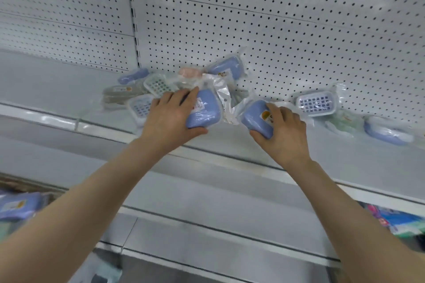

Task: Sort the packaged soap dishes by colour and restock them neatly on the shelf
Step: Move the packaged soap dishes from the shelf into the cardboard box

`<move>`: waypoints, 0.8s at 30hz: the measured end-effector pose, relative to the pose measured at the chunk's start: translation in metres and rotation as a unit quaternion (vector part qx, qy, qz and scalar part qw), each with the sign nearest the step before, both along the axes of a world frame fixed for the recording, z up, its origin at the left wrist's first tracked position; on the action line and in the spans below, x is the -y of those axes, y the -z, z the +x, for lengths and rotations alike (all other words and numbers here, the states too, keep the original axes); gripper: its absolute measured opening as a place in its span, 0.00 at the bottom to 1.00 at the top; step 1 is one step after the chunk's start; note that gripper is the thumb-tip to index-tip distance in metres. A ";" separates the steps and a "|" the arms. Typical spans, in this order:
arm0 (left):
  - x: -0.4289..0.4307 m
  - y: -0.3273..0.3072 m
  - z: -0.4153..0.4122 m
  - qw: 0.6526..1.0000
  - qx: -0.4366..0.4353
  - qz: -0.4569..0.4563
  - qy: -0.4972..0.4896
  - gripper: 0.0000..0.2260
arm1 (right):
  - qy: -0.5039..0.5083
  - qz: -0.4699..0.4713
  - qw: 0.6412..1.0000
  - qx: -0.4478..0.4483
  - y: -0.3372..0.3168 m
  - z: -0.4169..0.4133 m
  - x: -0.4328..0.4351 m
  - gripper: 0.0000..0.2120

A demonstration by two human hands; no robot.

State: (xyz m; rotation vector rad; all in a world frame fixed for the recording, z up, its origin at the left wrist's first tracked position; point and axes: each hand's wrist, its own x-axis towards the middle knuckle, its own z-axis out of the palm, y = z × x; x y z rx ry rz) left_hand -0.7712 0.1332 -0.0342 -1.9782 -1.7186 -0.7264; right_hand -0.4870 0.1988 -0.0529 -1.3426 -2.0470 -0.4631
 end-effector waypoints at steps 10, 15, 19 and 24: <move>0.158 0.075 -0.005 0.990 0.036 -0.103 -0.085 0.40 | -0.039 -0.051 0.997 0.036 0.064 -0.024 0.128 0.30; 0.222 0.105 -0.033 0.979 0.063 -0.149 -0.126 0.39 | -0.072 -0.120 0.989 0.043 0.094 -0.057 0.177 0.30; 0.270 0.128 -0.068 0.969 0.069 -0.178 -0.159 0.39 | -0.113 -0.171 0.977 0.061 0.116 -0.101 0.205 0.31; 0.324 0.150 -0.141 0.952 0.084 -0.200 -0.215 0.38 | -0.157 -0.210 0.961 0.089 0.137 -0.186 0.232 0.31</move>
